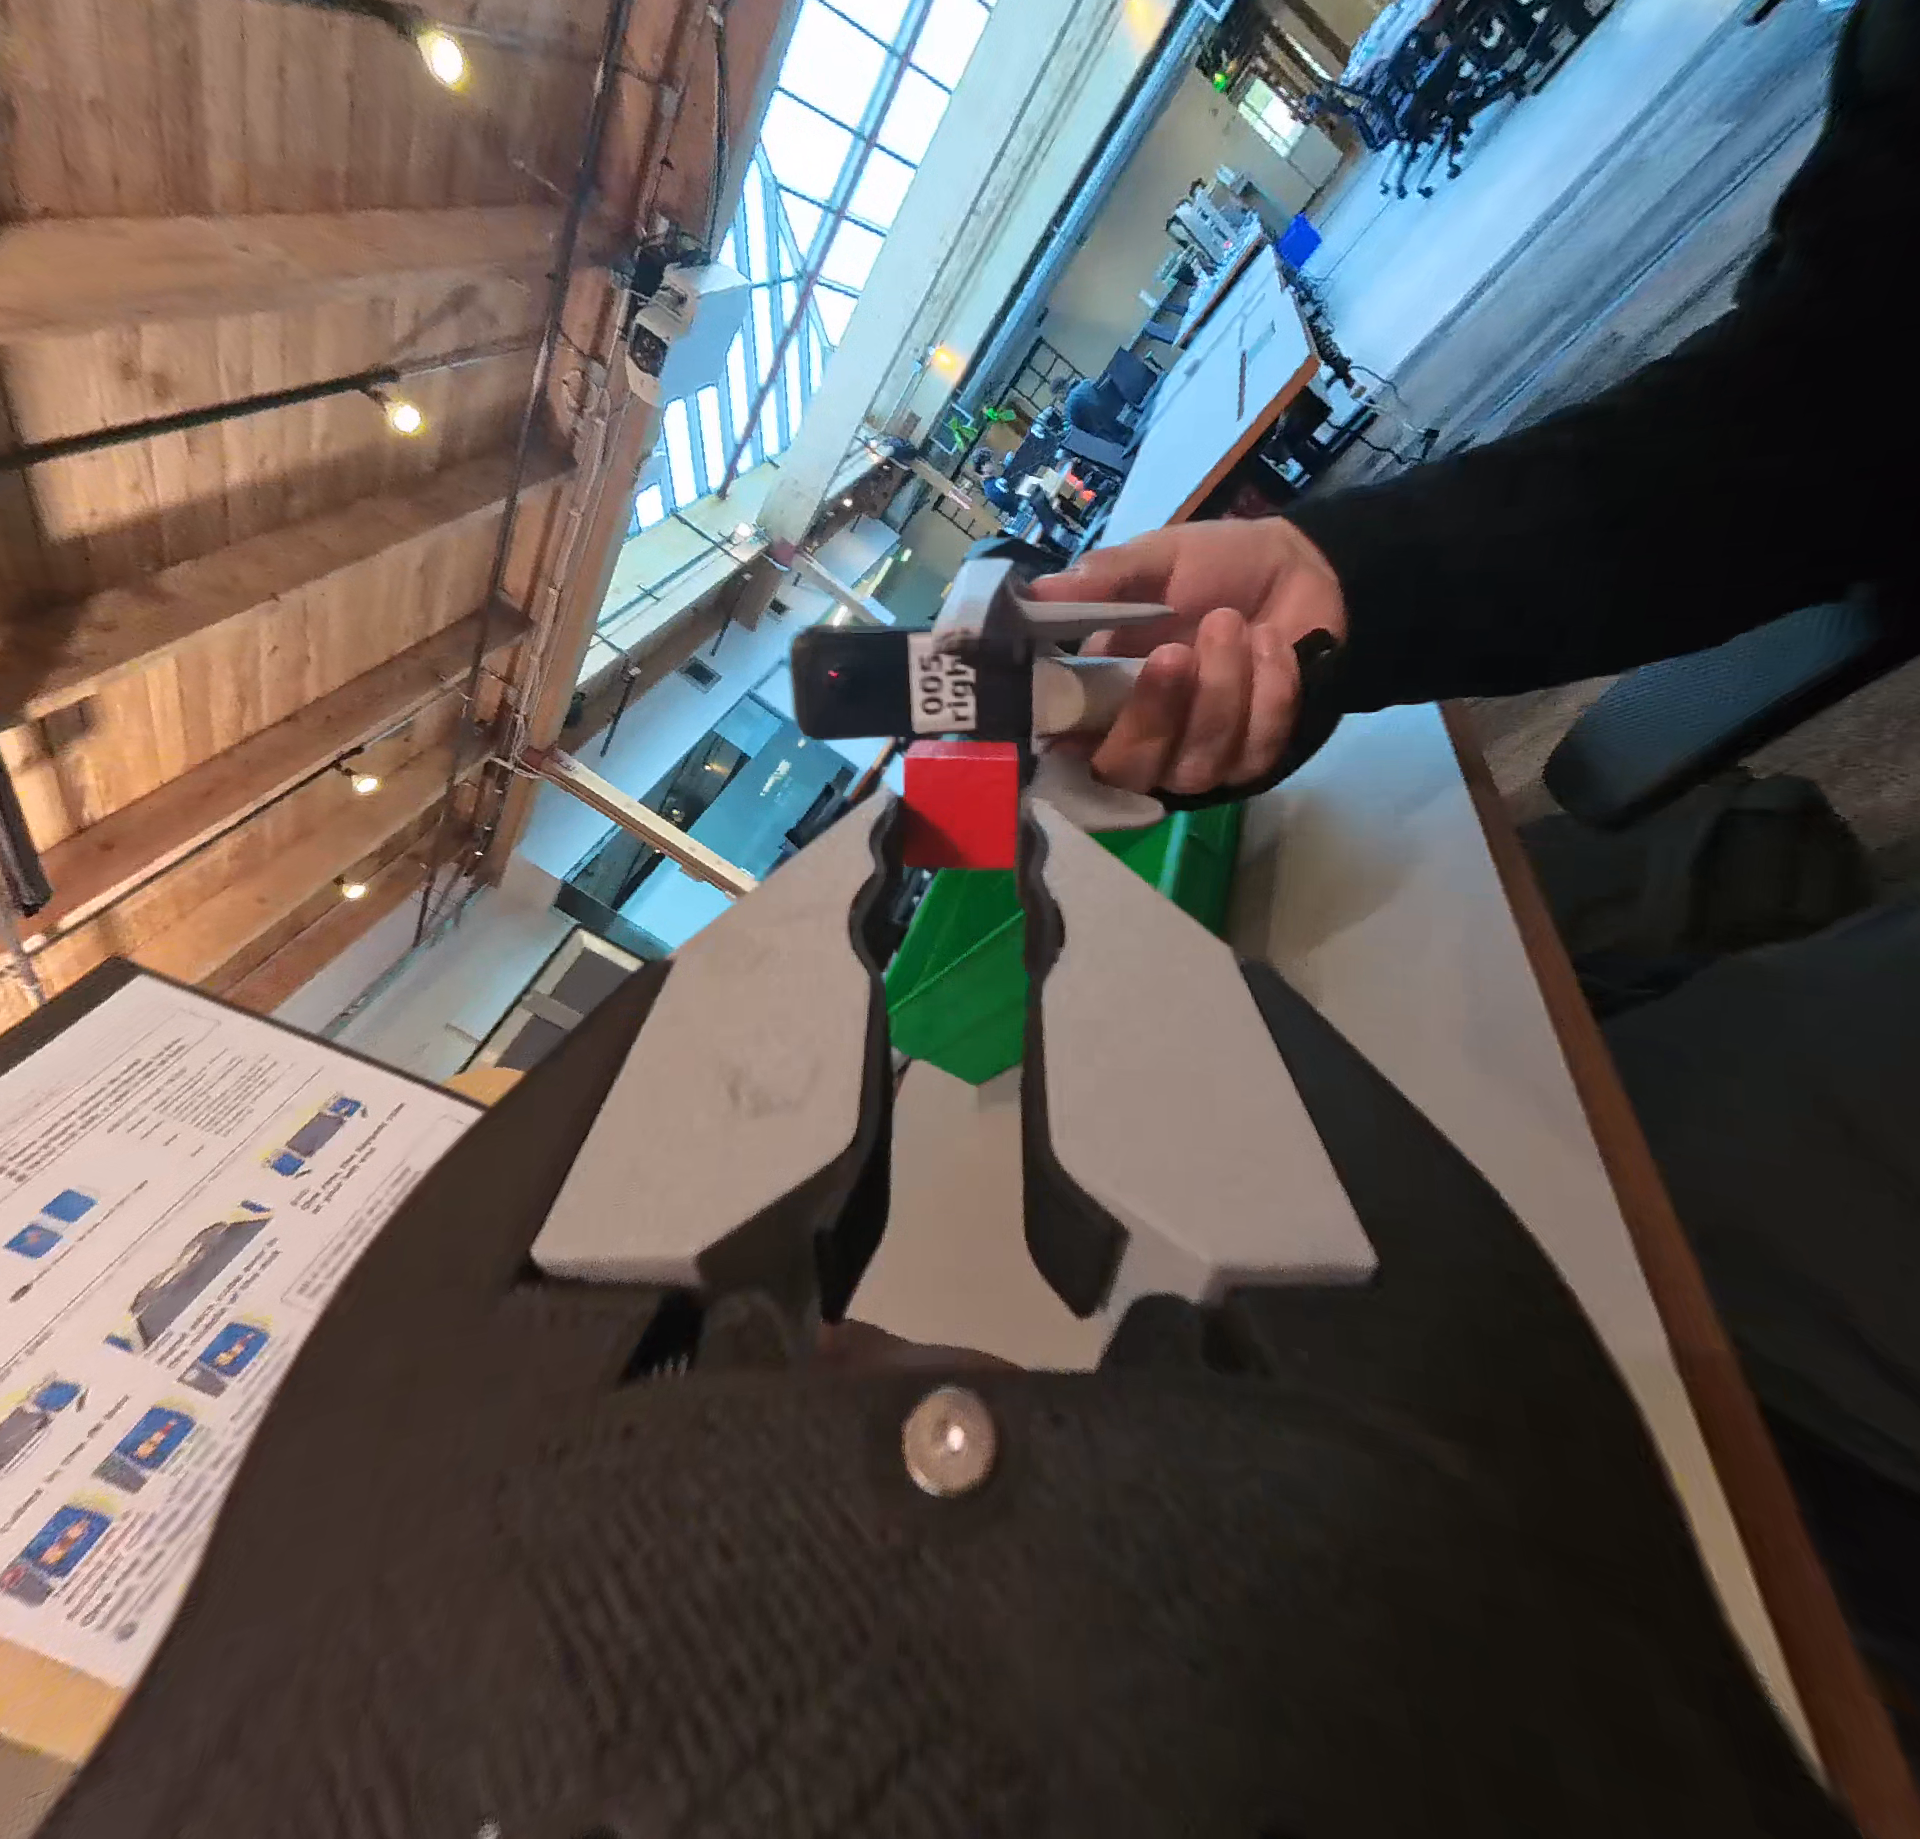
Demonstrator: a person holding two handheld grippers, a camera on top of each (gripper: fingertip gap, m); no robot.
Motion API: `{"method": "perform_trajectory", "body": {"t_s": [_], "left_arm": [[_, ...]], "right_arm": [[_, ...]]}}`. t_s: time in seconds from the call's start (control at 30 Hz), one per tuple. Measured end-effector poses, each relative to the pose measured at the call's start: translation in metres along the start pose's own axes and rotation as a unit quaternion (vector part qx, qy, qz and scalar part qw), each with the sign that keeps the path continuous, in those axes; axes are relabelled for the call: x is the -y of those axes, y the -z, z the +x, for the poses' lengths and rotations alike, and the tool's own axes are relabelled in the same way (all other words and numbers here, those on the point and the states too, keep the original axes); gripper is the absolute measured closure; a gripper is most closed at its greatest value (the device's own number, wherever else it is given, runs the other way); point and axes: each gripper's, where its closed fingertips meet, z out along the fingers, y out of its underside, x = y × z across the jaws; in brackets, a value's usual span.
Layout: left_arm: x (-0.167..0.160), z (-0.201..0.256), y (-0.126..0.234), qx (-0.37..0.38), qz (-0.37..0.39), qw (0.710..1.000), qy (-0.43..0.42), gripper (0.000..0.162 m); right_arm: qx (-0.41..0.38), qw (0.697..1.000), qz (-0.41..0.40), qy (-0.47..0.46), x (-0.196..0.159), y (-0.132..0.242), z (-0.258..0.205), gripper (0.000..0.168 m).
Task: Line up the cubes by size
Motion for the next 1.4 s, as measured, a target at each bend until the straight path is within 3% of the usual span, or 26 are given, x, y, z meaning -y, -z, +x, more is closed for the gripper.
{"method": "perform_trajectory", "body": {"t_s": [0.03,0.3,0.63,0.93,1.1,1.2,1.27,1.33,1.4], "left_arm": [[-0.002,0.002,-0.001,-0.002,-0.005,1.0,-0.002,0.144],[-0.007,0.009,-0.01,-0.005,-0.012,1.0,0.0,0.143],[-0.014,0.007,-0.01,0.001,-0.019,1.0,-0.002,0.143],[-0.014,0.006,-0.011,0.007,-0.018,1.0,0.007,0.144],[-0.026,0.004,-0.013,0.014,-0.052,0.998,0.023,0.143],[-0.04,-0.006,-0.008,0.023,-0.091,0.994,0.058,0.148],[-0.06,-0.023,0.002,0.056,-0.143,0.985,0.073,0.154],[-0.088,-0.047,0.02,0.111,-0.217,0.966,0.085,0.162],[-0.117,-0.05,0.039,0.112,-0.288,0.942,0.13,0.162]], "right_arm": [[-0.004,1.0,-0.004,0.008,-0.002,-0.004,-0.001,0.128],[-0.018,1.0,0.0,-0.009,-0.008,-0.015,0.01,0.147],[0.003,0.999,0.002,-0.036,-0.01,-0.013,0.015,0.143],[-0.01,1.0,0.007,-0.013,-0.009,-0.013,0.015,0.149],[-0.083,0.994,0.001,0.068,-0.004,-0.005,0.023,0.15],[-0.111,0.987,0.021,0.112,0.014,0.023,0.017,0.151],[-0.2,0.964,0.024,0.176,0.033,0.066,0.022,0.151],[-0.345,0.904,0.001,0.254,0.054,0.132,0.038,0.15],[-0.456,0.847,-0.034,0.271,0.07,0.2,0.056,0.15]]}}
